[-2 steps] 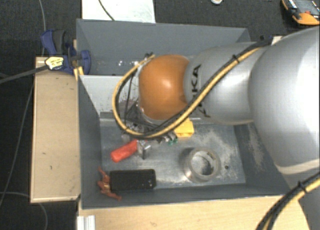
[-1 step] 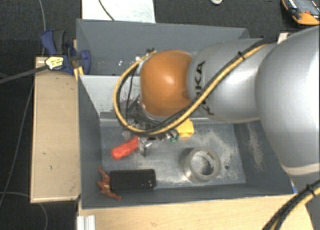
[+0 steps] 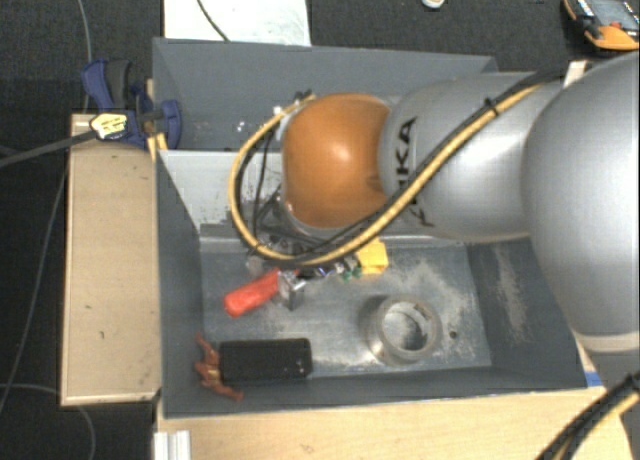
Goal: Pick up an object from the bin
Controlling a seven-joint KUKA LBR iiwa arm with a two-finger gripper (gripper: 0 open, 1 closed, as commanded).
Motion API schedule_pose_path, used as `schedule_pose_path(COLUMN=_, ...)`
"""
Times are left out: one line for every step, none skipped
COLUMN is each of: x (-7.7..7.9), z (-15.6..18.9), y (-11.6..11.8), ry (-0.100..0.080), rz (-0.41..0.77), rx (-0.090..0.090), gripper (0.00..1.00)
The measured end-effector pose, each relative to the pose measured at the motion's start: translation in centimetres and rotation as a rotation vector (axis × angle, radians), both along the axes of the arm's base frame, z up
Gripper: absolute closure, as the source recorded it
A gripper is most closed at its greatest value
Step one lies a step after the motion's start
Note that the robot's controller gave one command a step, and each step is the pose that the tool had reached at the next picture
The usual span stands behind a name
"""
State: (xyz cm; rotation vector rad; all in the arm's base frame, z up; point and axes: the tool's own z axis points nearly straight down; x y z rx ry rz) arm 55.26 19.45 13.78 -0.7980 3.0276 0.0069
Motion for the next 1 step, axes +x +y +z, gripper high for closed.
schedule_pose_path(x=-0.08, z=1.80, y=-0.02, ry=0.004, rz=-0.003, rx=-0.001, gripper=1.00)
